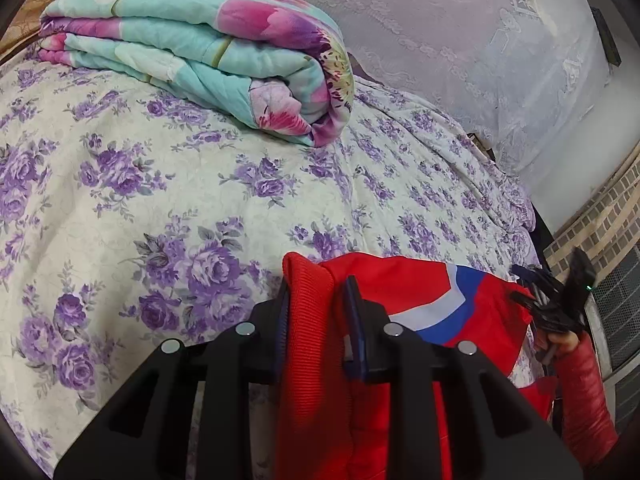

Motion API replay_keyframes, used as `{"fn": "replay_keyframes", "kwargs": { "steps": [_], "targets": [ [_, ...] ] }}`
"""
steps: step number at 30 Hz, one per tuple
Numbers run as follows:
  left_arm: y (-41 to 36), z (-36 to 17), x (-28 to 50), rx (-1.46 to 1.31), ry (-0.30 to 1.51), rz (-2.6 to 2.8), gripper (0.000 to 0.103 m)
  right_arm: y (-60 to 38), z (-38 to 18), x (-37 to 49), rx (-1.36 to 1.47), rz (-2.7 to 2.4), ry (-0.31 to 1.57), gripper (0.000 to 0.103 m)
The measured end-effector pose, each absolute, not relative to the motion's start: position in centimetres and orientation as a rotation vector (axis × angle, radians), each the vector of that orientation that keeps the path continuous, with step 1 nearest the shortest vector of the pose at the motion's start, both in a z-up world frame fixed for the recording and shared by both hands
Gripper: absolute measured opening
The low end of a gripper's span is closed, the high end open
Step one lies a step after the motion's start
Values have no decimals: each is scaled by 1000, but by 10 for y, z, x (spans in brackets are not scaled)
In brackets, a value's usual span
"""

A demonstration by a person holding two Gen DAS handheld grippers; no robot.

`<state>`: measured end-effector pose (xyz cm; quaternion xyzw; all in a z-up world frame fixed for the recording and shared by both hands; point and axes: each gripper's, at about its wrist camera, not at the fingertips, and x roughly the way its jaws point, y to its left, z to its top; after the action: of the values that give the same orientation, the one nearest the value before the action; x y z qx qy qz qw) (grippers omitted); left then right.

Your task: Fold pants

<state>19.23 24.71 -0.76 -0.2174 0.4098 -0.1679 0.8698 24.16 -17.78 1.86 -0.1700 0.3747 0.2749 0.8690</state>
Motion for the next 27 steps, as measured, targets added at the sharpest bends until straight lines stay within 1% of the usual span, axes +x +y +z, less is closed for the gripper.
{"fn": "replay_keyframes", "kwargs": {
  "steps": [1, 3, 5, 6, 7, 8, 9, 11, 13, 18, 21, 25, 27],
  "targets": [
    [247, -8, 193, -455, 858, -351, 24, -175, 12, 253, -361, 598, 812, 56],
    [247, -9, 194, -459, 860, -353, 24, -173, 0, 266, -355, 623, 855, 44],
    [247, -10, 195, -464, 863, -355, 24, -170, -17, 274, -347, 648, 904, 44],
    [247, -10, 196, -464, 864, -355, 24, -169, -19, 272, -350, 653, 880, 42],
    [246, -10, 196, -462, 862, -353, 24, -169, -19, 270, -353, 655, 873, 35],
    [246, -9, 195, -457, 859, -353, 24, -168, -19, 266, -354, 657, 867, 23],
    [245, -8, 194, -450, 853, -352, 24, -167, -17, 263, -355, 641, 860, 13],
    [242, -4, 192, -432, 833, -351, 21, -165, -15, 255, -366, 597, 852, 8],
    [239, 5, 187, -405, 794, -353, 13, -158, -7, 239, -418, 552, 815, 7],
    [241, 20, 170, -419, 725, -377, 12, -153, 36, 191, -431, 490, 715, 6],
    [243, 32, 150, -448, 667, -390, 12, -146, 66, 135, -467, 461, 637, 6],
    [249, 48, 106, -476, 571, -401, 12, -144, 82, 51, -476, 459, 546, 6],
    [252, 49, 76, -495, 545, -412, 16, -147, 80, 12, -461, 470, 520, 6]
  ]
}}
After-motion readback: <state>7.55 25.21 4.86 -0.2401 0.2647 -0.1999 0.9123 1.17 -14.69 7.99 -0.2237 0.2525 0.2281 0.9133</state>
